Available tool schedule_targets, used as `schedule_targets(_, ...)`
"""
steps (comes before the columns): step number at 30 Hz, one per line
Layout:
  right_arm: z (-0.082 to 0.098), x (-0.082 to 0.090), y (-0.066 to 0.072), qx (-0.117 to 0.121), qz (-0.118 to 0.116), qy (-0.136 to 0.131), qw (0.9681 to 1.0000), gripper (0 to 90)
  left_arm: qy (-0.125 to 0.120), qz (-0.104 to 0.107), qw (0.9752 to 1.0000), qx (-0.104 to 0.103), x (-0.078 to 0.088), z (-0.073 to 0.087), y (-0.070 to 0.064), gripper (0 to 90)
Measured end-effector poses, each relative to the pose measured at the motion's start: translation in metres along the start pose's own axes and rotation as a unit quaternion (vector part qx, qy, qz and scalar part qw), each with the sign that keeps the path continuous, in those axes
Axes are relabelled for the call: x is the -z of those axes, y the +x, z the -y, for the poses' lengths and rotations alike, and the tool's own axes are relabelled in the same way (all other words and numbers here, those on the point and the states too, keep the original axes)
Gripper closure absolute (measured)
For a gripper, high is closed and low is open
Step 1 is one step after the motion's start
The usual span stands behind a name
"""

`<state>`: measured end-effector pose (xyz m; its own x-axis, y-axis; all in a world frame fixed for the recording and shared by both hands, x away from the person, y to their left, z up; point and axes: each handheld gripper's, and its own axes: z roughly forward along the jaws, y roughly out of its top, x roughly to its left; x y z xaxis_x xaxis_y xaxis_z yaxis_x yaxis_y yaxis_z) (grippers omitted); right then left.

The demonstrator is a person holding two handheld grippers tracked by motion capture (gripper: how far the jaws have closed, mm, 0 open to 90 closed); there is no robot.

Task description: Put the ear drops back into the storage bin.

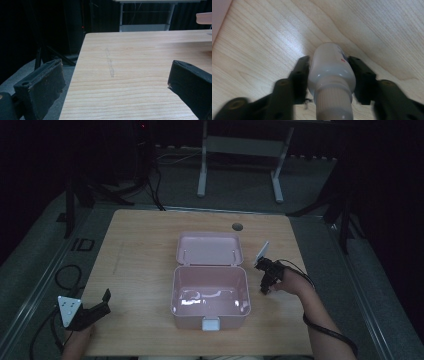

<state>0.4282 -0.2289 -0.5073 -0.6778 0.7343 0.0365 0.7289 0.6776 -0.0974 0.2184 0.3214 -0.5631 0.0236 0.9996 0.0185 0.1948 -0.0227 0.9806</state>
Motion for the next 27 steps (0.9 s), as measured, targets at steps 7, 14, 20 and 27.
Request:
schedule_targets(7, 0.002, 0.003, 0.004, 0.035, 0.023, 0.003, 0.9991, 59.3, 0.0, 0.0, 1.0, 0.0, 0.0, 0.0, 0.0, 1.0)
schedule_targets(14, 0.014, 0.011, 0.009, 0.102, 0.03, 0.004, 0.9944, 59.4, 0.0, -0.001, 1.0, 0.0, 0.0, 0.0, 0.0, 1.0)
schedule_targets(20, 0.028, 0.012, 0.014, 0.17, 0.029, 0.001, 0.985, 59.4, 0.0, -0.001, 1.0, 0.0, 0.0, 0.0, 0.0, 1.0)
schedule_targets(27, 0.044, 0.011, 0.025, 0.255, 0.027, 0.003, 0.9666, 59.4, 0.001, -0.002, 1.0, 0.0, 0.0, 0.0, 0.0, 1.0)
